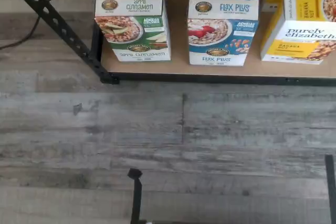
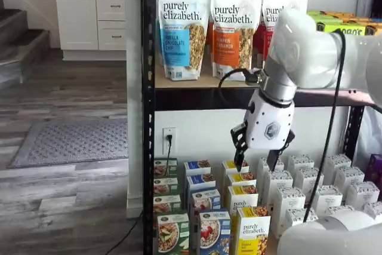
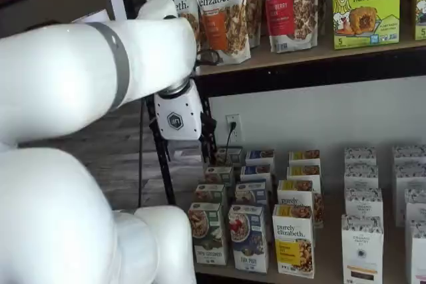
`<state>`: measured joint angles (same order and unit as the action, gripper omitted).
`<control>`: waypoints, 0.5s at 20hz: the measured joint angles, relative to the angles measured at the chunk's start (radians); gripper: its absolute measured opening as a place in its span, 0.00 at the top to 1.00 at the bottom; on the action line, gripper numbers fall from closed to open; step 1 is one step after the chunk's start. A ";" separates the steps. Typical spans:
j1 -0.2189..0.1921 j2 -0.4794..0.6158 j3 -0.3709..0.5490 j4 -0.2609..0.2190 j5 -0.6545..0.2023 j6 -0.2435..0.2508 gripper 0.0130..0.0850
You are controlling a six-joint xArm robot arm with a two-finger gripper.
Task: Pick up the blue and white box that is on the bottom shelf, the second box from the left
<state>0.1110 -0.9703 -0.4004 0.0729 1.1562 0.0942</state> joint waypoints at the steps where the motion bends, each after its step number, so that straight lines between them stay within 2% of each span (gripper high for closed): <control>1: 0.002 0.005 0.009 0.002 -0.014 0.000 0.00; 10: 0.018 0.088 0.071 0.019 -0.141 -0.001 0.00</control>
<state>0.1294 -0.8819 -0.3297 0.0919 1.0155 0.0934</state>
